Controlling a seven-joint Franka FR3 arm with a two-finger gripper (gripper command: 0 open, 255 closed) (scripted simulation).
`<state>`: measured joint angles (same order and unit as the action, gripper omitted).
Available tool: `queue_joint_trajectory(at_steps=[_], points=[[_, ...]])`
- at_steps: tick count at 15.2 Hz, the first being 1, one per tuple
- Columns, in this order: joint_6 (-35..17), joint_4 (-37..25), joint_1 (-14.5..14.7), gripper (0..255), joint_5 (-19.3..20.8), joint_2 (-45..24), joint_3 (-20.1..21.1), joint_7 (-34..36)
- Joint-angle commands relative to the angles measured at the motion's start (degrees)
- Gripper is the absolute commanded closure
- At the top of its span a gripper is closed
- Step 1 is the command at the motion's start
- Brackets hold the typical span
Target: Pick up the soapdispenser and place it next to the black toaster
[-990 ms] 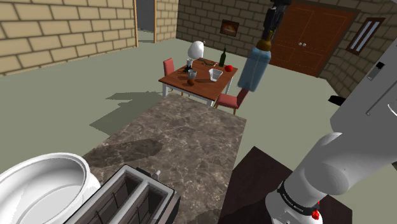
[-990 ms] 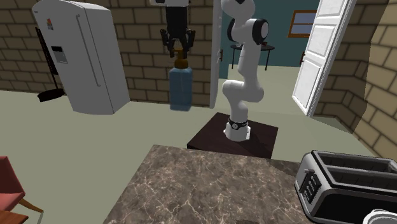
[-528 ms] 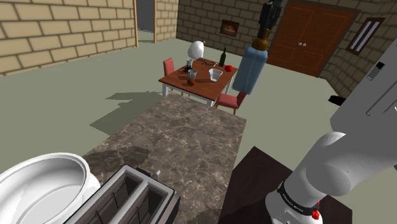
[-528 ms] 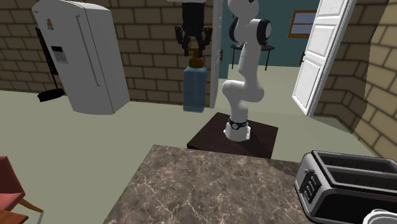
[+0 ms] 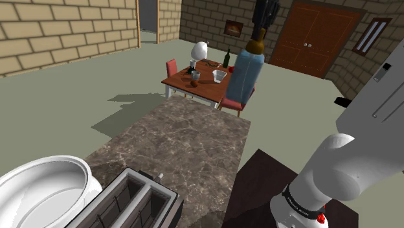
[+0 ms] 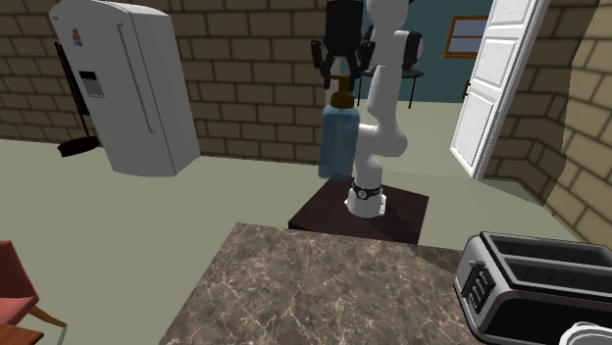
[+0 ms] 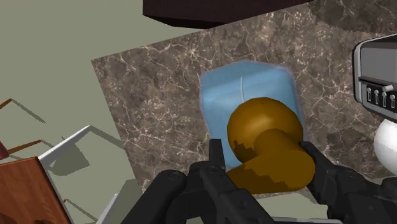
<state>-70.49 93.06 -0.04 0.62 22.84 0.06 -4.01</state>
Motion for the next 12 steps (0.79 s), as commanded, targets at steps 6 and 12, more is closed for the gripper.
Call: queue_joint_trajectory(at_steps=[6, 12], points=[[0.2, -0.5, 2.6, 255, -3.1, -0.2, 7.6, 10.9], [0.2, -3.5, 4.8, 255, -5.1, -2.9, 14.5, 20.3]])
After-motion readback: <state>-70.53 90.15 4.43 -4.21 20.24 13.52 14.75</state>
